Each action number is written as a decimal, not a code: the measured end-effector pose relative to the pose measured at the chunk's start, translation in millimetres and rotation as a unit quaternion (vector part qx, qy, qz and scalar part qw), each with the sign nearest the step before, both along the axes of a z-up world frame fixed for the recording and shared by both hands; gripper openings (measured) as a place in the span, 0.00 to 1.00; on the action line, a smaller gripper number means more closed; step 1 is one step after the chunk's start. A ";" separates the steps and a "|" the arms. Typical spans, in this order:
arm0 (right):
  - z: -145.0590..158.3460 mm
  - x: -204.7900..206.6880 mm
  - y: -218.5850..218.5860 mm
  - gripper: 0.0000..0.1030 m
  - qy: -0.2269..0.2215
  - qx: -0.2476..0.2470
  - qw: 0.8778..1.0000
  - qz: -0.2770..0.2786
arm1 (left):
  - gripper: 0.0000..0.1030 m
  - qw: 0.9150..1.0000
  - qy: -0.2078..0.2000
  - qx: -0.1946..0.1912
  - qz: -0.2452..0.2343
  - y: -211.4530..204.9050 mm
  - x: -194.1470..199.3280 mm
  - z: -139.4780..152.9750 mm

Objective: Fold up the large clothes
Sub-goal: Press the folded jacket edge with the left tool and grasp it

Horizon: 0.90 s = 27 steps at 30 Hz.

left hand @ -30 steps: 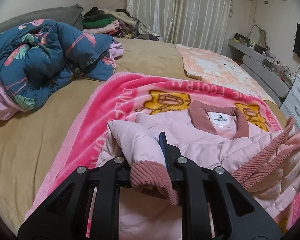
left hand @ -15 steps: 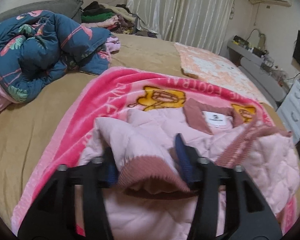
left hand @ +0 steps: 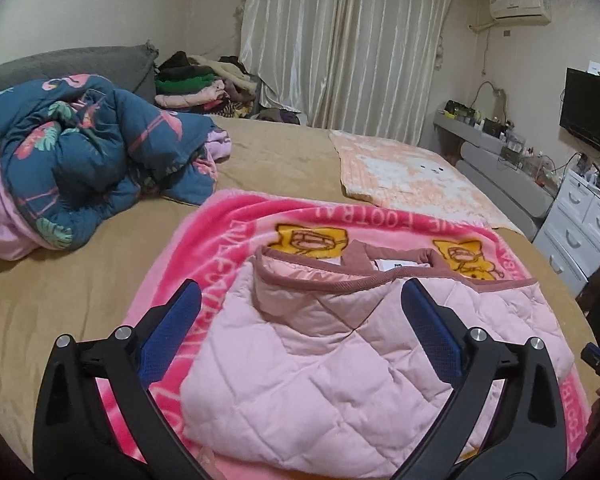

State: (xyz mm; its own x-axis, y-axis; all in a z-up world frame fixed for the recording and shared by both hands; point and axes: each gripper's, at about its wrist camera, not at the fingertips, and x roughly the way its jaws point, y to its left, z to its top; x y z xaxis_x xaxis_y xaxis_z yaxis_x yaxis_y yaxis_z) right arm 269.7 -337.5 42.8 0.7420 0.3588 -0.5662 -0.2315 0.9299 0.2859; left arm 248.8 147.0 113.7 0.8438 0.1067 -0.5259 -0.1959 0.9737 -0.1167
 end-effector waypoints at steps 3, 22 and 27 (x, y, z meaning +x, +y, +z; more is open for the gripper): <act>8.6 -7.3 -5.1 0.94 -0.010 0.001 1.000 -0.003 | 0.91 1.000 0.003 0.005 0.005 3.7 -8.5 0.2; -18.1 -12.7 7.8 0.96 0.008 -0.084 0.996 -0.004 | 0.91 0.995 0.100 0.023 0.009 18.9 -21.8 -88.1; -46.0 3.0 10.3 0.96 0.034 -0.105 0.994 -0.002 | 0.91 0.993 0.120 0.007 0.010 35.1 -16.5 -127.8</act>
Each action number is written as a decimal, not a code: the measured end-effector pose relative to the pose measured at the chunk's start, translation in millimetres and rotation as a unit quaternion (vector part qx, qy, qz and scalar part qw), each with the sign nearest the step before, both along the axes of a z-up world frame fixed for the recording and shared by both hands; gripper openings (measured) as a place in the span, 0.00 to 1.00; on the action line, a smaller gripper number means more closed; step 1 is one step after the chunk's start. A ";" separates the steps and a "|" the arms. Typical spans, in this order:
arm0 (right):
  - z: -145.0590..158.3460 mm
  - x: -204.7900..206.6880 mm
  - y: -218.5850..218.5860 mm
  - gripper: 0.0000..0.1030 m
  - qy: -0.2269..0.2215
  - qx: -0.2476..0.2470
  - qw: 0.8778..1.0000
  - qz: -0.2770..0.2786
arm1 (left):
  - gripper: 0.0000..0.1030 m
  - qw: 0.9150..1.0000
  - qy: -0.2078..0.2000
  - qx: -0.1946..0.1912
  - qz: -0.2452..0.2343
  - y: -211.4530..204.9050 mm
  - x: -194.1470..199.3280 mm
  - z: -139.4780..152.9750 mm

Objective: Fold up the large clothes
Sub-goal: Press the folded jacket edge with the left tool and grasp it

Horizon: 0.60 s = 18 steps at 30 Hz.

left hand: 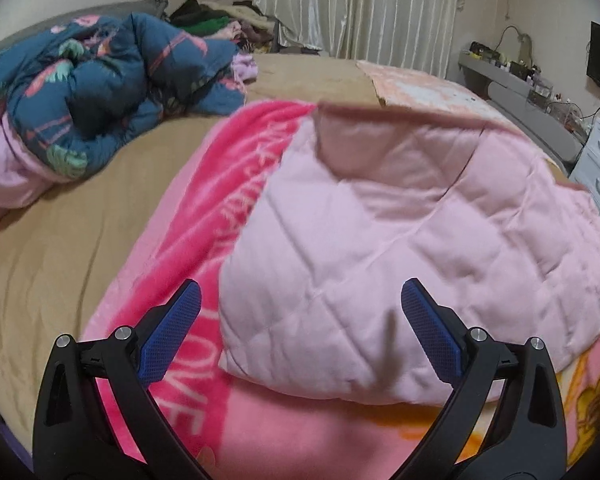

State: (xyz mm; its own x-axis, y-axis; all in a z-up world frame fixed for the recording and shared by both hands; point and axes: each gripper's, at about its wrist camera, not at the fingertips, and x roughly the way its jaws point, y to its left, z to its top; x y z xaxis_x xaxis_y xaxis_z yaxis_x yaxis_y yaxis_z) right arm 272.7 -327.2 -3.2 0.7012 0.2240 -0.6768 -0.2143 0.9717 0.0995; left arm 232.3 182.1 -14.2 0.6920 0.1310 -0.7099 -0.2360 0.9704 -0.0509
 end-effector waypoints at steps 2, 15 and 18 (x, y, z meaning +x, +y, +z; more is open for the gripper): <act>-9.5 4.9 -1.1 0.96 0.007 0.000 1.000 -0.003 | 0.91 1.000 0.009 -0.022 -0.007 4.8 3.4 -13.3; -23.1 30.6 10.8 0.33 0.003 0.015 1.000 0.001 | 0.28 0.999 0.006 -0.049 -0.009 -2.1 25.3 -25.3; -9.4 38.8 15.3 0.24 -0.011 0.012 1.000 0.005 | 0.15 1.000 -0.002 -0.023 -0.011 -12.0 35.7 -13.0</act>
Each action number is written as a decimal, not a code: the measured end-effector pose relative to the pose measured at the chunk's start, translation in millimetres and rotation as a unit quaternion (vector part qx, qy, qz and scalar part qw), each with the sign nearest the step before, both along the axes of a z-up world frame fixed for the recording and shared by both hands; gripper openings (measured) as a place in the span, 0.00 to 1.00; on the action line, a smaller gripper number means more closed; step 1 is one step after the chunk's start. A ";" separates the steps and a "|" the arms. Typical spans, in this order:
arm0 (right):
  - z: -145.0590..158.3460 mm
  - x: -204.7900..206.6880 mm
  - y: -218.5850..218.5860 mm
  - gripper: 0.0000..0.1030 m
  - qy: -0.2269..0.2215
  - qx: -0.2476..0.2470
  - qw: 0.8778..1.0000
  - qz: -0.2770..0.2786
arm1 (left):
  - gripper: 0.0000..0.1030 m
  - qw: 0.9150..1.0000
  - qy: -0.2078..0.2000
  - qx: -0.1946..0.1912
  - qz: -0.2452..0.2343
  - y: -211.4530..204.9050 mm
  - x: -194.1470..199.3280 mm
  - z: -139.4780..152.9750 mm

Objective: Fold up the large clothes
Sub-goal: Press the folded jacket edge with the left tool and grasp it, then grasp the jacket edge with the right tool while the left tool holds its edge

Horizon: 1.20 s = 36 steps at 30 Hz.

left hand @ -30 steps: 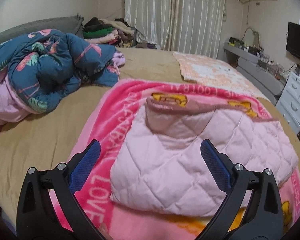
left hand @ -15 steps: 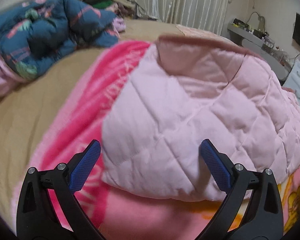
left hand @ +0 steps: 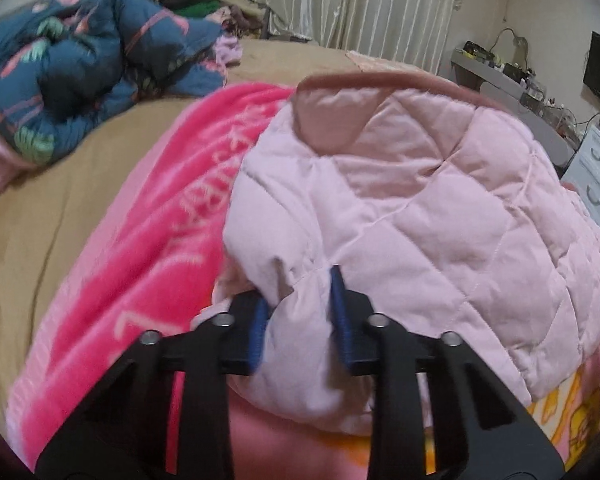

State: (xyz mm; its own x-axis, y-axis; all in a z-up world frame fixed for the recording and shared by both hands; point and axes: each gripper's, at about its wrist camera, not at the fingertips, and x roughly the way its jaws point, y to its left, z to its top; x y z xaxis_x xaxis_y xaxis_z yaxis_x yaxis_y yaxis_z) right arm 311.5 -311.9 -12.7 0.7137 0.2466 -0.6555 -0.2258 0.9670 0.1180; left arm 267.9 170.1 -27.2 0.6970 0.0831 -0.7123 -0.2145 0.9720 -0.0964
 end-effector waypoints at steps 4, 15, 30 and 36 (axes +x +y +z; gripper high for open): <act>29.1 23.7 -8.5 0.22 -0.018 0.041 0.999 -0.013 | 0.13 1.000 -0.009 -0.003 0.012 3.0 25.1 22.3; 13.2 84.2 -2.8 0.22 0.026 0.040 0.996 -0.068 | 0.13 0.999 0.017 0.018 0.033 -1.7 76.0 15.8; -28.2 95.6 -4.8 0.30 0.078 0.037 0.992 -0.095 | 0.17 0.998 0.025 0.044 0.037 -7.4 86.4 2.8; -28.5 89.9 -6.1 0.44 0.084 0.012 0.990 -0.108 | 0.18 0.998 0.026 0.045 0.037 -7.3 85.9 3.3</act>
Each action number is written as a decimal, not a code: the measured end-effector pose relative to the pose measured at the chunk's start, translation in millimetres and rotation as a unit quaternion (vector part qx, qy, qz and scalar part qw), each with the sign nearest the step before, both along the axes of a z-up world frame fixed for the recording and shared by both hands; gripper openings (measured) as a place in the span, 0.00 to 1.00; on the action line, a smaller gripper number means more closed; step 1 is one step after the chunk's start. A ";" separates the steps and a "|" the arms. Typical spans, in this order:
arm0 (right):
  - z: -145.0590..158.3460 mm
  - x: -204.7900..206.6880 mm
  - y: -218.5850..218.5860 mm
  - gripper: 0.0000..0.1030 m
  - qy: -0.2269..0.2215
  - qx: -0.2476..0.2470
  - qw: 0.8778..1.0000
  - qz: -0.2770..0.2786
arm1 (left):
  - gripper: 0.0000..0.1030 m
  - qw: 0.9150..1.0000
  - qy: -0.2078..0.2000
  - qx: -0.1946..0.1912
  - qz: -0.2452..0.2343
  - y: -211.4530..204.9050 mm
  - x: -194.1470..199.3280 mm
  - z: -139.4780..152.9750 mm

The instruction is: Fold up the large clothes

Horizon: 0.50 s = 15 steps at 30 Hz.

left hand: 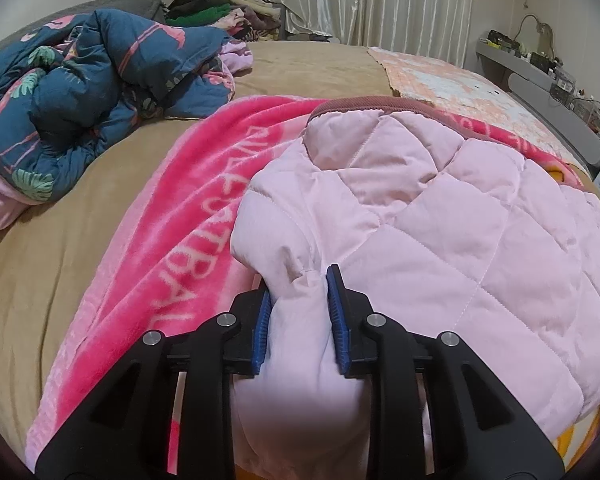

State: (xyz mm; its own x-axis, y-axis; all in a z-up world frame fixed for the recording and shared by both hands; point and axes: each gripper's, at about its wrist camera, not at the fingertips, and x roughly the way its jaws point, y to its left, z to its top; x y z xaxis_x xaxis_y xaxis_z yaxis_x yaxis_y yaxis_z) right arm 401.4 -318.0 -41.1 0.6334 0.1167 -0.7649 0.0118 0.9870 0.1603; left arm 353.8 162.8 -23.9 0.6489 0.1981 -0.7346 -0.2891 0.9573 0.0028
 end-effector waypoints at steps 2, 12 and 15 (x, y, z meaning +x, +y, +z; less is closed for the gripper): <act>1.0 -5.8 -2.3 0.59 0.003 -0.018 1.000 -0.016 | 0.18 1.000 0.000 -0.002 0.001 0.8 -1.2 -0.1; 16.0 -47.7 -9.4 0.91 -0.027 -0.055 0.998 -0.012 | 0.27 1.000 -0.004 -0.021 0.007 3.3 -23.7 14.0; 25.9 -64.6 -10.2 0.94 -0.038 -0.048 0.998 -0.001 | 0.34 0.999 -0.012 -0.029 0.005 1.2 -34.8 22.0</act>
State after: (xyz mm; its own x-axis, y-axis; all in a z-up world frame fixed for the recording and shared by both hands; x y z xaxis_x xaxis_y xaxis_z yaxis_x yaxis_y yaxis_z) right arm 336.8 -328.2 -15.3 0.6899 0.0441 -0.7226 0.0051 0.9978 0.0658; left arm 319.0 164.1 -1.9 0.6641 0.1621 -0.7298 -0.2978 0.9528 -0.0594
